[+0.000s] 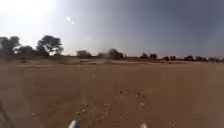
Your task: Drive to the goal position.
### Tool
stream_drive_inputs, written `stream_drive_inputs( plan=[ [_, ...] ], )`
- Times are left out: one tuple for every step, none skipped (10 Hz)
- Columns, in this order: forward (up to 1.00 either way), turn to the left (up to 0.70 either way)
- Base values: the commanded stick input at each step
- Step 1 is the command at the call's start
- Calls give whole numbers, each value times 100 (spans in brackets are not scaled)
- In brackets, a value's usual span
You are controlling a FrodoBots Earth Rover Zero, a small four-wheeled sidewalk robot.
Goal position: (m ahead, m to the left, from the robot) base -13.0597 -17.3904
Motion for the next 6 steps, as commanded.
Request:
stream_drive_inputs(
  plan=[
    [0, -70],
    [0, -70],
    [0, -70],
    [0, -70],
    [0, -70],
    [0, -70]
  ],
)
